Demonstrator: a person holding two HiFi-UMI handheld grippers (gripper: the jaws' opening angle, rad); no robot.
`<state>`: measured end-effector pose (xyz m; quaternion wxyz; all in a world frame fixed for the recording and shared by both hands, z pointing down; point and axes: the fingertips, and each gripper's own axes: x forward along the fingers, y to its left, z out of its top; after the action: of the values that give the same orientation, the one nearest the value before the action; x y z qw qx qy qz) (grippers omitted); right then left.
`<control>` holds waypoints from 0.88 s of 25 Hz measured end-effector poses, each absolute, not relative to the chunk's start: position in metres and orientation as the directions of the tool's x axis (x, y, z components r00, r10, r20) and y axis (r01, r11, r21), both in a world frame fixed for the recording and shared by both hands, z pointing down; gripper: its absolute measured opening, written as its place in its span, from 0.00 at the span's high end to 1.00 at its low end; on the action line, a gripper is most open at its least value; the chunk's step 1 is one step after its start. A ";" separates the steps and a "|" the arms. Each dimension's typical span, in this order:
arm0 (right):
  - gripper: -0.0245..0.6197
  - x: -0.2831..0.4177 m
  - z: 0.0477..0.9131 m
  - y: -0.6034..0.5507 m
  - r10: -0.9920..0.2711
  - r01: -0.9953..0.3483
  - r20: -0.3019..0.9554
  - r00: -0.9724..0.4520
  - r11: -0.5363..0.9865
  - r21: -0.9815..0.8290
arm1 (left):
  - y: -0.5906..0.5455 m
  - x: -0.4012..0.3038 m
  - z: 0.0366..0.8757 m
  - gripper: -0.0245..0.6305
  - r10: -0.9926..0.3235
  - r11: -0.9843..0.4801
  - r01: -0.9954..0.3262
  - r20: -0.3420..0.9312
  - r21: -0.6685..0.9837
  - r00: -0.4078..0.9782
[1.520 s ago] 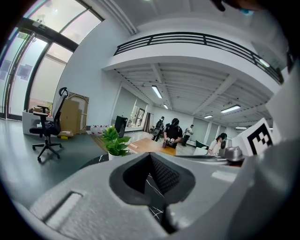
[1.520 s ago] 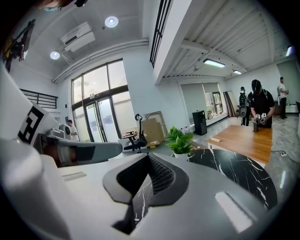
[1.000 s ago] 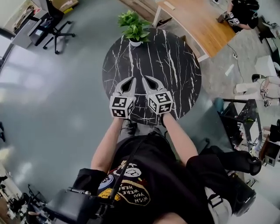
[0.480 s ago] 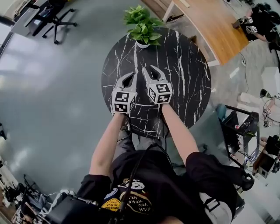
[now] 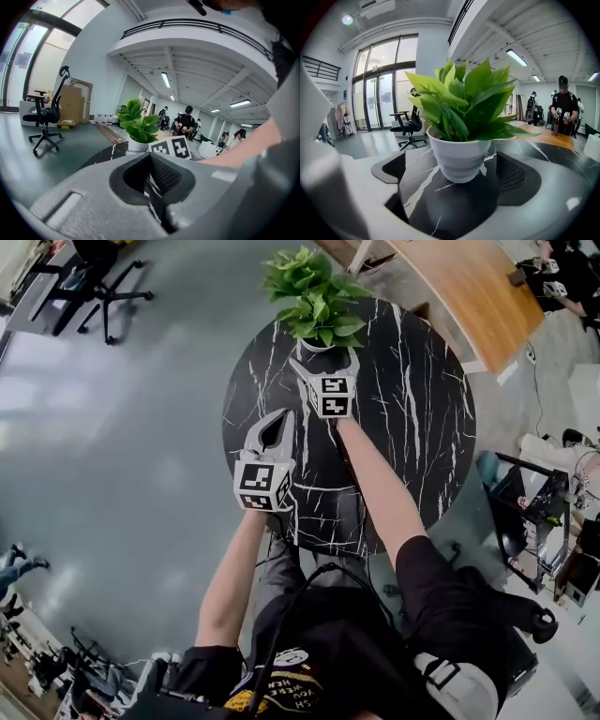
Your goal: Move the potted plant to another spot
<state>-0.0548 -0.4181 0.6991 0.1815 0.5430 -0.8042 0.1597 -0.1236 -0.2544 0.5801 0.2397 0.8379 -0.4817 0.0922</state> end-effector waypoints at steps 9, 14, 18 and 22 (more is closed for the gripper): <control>0.06 -0.055 0.701 -0.475 -0.852 -0.952 0.436 -0.290 0.302 -0.043 | -0.263 -0.131 0.577 0.96 -0.768 -0.421 -0.843 0.363 0.334 0.527; 0.13 -0.053 0.700 -0.475 -0.855 -0.951 0.435 -0.284 0.307 -0.018 | -0.264 -0.127 0.577 0.96 -0.760 -0.431 -0.839 0.367 0.332 0.535; 0.14 -0.049 0.704 -0.465 -0.852 -0.954 0.440 -0.285 0.297 -0.042 | -0.264 -0.124 0.575 0.96 -0.754 -0.437 -0.835 0.371 0.334 0.543; 0.14 -0.040 0.703 -0.448 -0.850 -0.955 0.442 -0.285 0.293 -0.051 | -0.255 -0.117 0.570 0.96 -0.742 -0.461 -0.825 0.369 0.327 0.560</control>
<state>-0.0401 -0.4483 0.7029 0.1681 0.5739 -0.7864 0.1550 -0.1167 -0.2547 0.5704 0.2393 0.8501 -0.4609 0.0870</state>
